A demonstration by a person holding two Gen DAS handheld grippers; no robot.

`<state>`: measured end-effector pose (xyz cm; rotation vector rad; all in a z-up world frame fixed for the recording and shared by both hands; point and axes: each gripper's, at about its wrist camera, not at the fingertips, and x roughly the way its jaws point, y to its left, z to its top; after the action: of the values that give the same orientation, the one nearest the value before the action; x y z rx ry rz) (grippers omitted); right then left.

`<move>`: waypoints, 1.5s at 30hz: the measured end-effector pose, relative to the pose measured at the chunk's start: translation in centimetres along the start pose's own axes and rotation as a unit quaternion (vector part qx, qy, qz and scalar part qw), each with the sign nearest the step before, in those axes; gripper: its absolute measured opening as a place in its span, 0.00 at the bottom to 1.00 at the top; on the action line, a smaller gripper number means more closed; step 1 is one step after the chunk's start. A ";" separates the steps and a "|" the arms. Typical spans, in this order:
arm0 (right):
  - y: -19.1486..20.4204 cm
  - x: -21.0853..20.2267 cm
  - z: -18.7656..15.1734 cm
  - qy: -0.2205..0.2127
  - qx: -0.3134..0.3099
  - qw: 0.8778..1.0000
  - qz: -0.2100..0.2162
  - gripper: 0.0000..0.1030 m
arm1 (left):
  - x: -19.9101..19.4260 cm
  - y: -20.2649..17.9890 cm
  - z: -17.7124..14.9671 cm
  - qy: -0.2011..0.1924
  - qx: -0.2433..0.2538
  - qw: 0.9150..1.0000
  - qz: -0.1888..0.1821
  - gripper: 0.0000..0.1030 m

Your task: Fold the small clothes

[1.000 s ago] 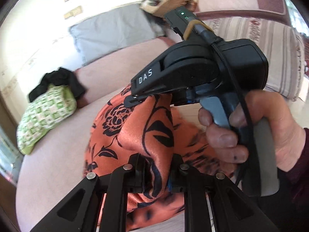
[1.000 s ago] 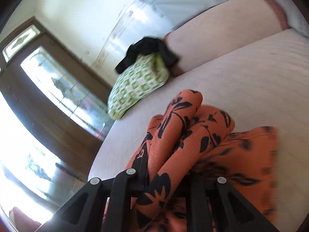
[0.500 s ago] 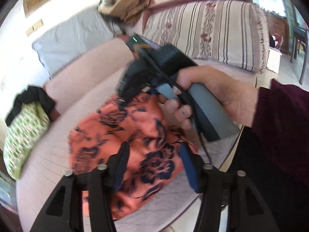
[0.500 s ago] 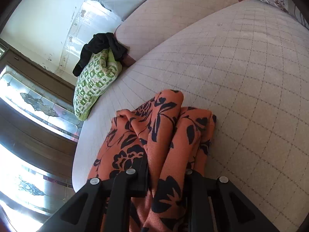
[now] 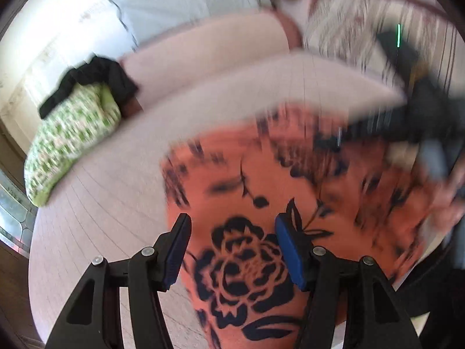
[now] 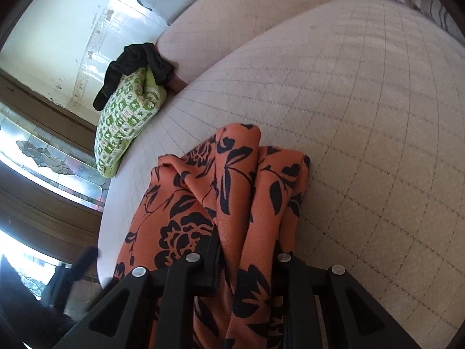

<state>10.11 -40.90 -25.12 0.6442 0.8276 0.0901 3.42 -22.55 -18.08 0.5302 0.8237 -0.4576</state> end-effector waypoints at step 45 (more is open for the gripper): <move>5.6 -5.6 -6.7 0.026 -0.062 0.997 -0.049 0.28 | 2.2 5.9 -8.1 -0.052 -0.198 0.964 -0.169 0.88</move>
<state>2.40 -34.85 -21.63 0.4860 0.8959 0.0688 3.54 -13.45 -22.85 -0.0088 0.8802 -0.6096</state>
